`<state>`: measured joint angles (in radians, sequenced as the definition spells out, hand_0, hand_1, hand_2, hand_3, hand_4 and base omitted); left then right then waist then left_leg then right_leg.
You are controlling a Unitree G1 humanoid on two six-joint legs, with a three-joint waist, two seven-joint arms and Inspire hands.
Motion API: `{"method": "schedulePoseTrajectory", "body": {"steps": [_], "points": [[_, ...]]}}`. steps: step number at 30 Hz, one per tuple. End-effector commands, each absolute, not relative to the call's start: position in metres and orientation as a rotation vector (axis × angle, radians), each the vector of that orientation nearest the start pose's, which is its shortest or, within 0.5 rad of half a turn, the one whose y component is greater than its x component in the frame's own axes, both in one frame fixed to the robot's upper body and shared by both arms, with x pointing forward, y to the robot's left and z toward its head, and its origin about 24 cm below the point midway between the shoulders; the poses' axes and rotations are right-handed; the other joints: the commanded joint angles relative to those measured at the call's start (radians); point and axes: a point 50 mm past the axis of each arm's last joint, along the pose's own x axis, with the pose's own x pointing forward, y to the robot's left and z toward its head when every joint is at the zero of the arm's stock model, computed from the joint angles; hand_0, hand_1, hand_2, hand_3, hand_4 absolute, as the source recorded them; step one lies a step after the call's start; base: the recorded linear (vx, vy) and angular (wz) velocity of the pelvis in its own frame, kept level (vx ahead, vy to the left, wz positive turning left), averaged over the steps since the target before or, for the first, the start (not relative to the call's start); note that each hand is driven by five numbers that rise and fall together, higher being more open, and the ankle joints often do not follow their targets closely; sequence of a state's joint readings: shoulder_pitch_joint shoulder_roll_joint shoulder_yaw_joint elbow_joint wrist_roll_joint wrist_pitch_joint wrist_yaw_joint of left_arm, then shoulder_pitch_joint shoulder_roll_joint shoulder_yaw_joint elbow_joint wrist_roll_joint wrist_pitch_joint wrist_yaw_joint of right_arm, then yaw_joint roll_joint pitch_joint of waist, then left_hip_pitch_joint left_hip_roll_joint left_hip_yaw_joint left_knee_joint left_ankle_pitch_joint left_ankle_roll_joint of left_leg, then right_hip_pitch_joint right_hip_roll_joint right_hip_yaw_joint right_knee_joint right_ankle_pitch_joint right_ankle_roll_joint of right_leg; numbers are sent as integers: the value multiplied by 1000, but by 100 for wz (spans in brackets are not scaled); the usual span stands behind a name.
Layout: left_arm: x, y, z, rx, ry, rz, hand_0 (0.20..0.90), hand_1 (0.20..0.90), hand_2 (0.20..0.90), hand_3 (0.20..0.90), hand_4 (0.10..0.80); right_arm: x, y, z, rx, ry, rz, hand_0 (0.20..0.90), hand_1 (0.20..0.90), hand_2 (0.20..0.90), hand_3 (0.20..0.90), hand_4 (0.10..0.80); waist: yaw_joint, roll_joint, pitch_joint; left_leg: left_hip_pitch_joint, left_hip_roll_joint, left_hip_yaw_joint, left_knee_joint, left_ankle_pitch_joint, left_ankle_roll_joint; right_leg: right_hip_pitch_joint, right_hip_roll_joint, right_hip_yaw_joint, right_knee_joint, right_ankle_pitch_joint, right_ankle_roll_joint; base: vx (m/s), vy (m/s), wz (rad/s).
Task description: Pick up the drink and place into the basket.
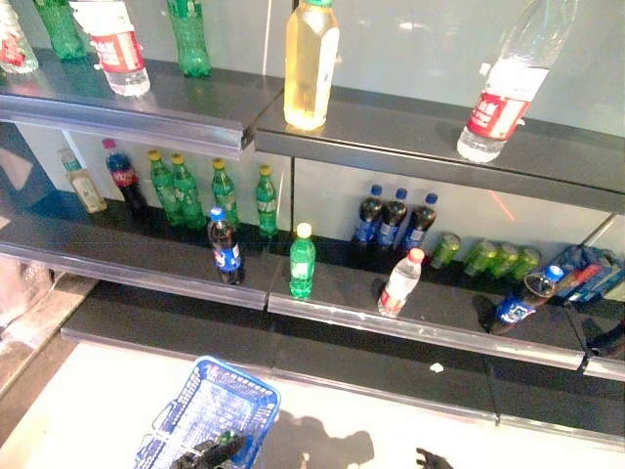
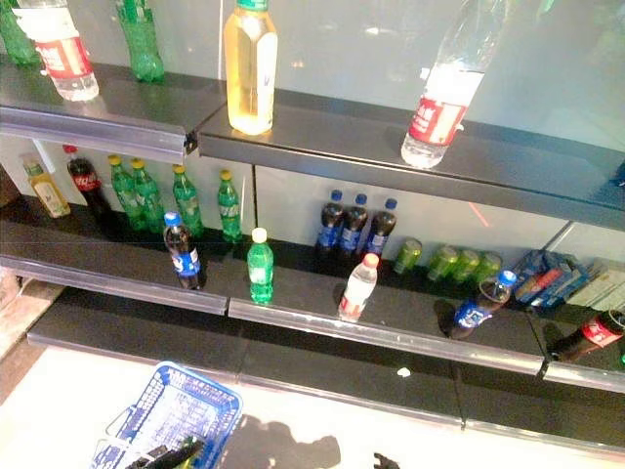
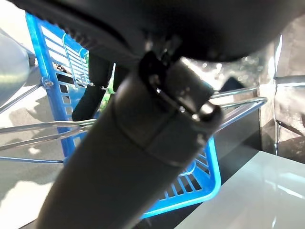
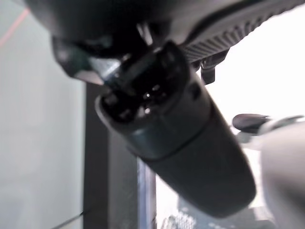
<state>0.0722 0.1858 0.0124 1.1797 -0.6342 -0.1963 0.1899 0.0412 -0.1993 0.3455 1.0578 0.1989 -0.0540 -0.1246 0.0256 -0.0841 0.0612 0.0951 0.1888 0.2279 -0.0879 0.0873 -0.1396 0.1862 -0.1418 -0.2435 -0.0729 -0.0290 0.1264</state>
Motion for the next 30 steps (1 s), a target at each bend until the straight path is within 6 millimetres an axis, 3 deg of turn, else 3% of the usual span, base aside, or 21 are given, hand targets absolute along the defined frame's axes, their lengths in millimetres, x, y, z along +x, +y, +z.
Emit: {"method": "schedulePoseTrajectory", "body": {"steps": [1,4,10,12,17,21,22,25,30], "points": [[99,233,-152,-196,939,629,300,300,300,200,100,180,-197,-120,-289,792,-16,900,900,900,900,800,44,34,37,0,77,-37,1,-7,-15,-52,-92,-48,14,87,37,0,0,0],[93,236,-151,-204,936,653,300,300,300,200,100,204,-171,-88,-287,631,105,900,900,900,900,800,37,28,39,-11,75,-37,1,-3,-16,-60,-91,-49,17,85,37,0,0,0],[85,237,-152,-214,935,676,300,300,300,200,100,226,-148,-40,-253,397,250,900,900,900,900,800,34,24,43,-18,72,-34,1,0,-17,-68,-95,-49,26,80,39,0,0,0],[82,238,-152,-213,937,678,300,300,300,200,100,230,-147,-32,-248,361,253,900,900,900,900,800,35,24,43,-18,71,-34,1,1,-16,-68,-95,-49,28,78,38,19,5,0],[72,238,-154,-211,946,675,300,300,300,200,100,253,-151,30,-236,76,196,900,900,900,900,800,39,30,56,-25,64,-38,30,-11,-5,-88,-96,-39,81,48,29,46,17,-1],[75,236,-154,-206,944,658,300,300,300,200,100,260,-155,61,-219,-60,154,900,900,900,900,800,40,42,73,-60,62,-56,80,-22,-1,-117,-97,-31,130,28,19,-10,9,0],[79,234,-153,-204,937,643,300,300,300,200,100,266,-157,78,-206,-134,119,900,900,900,900,800,40,49,89,-83,59,-69,110,-28,1,-136,-100,-26,153,24,15,-43,43,2],[84,229,-153,-199,939,615,300,300,300,200,100,272,-160,101,-184,-251,56,900,900,900,900,800,41,63,111,-109,53,-80,146,-36,4,-157,-106,-23,181,17,8,-15,49,6],[88,220,-153,-195,945,556,300,300,300,200,100,282,-163,122,-141,-337,-36,900,900,900,900,800,53,84,151,-156,36,-110,210,-47,7,-185,-120,-22,240,-1,2,29,71,19]]}}
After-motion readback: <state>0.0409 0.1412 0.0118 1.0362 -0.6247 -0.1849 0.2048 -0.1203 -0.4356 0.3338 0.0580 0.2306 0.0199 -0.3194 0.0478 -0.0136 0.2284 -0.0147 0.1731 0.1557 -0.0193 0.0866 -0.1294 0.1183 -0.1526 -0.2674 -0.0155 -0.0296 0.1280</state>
